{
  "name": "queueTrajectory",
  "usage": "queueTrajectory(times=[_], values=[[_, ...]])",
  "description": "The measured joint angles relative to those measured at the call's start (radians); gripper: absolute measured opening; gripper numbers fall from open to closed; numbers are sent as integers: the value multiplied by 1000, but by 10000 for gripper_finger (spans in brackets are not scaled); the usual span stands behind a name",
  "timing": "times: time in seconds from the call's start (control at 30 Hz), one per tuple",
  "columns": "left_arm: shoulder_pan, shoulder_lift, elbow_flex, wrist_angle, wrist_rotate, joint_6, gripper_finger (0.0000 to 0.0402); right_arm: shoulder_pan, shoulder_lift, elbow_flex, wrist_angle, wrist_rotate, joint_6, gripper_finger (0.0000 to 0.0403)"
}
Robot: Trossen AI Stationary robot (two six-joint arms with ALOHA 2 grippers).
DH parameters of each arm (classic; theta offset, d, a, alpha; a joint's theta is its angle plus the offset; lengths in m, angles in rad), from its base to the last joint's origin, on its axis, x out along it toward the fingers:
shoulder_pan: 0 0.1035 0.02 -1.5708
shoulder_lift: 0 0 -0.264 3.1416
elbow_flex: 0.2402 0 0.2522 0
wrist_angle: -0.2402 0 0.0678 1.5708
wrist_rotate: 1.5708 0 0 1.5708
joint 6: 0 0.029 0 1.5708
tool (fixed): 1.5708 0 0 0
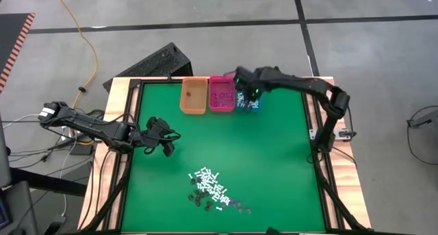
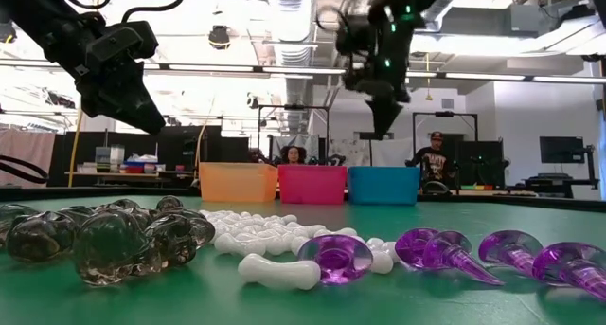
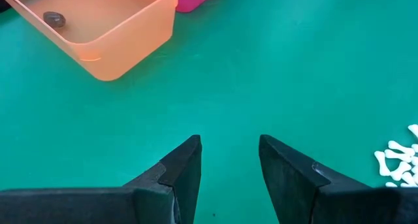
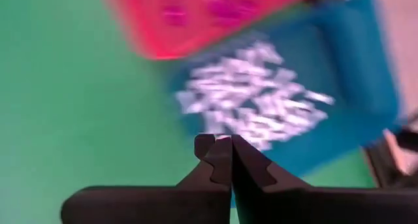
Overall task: Sort Halloween decoration
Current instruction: Put the white bone toy into the blue bin
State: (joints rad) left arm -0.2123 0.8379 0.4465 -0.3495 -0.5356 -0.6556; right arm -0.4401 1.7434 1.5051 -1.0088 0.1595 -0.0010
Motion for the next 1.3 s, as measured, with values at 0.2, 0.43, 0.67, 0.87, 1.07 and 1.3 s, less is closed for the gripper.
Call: queueTrajectory(times=[0.2,0.43,0.67,0.87,1.07,1.3], values=[[0,0,0,1,-2,7,144,-141,12,0,53,-43,-3,93],[0,0,0,1,-2,6,144,-121,11,0,138,-55,-2,186],[0,0,0,1,-2,7,144,103,11,0,189,-182,62,193],[0,0,0,2,-2,7,144,423,12,0,365,-40,172,181],[0,0,0,3,-2,8,144,660,27,1,484,131,199,171],[0,0,0,6,0,12,144,763,146,5,492,67,80,170]])
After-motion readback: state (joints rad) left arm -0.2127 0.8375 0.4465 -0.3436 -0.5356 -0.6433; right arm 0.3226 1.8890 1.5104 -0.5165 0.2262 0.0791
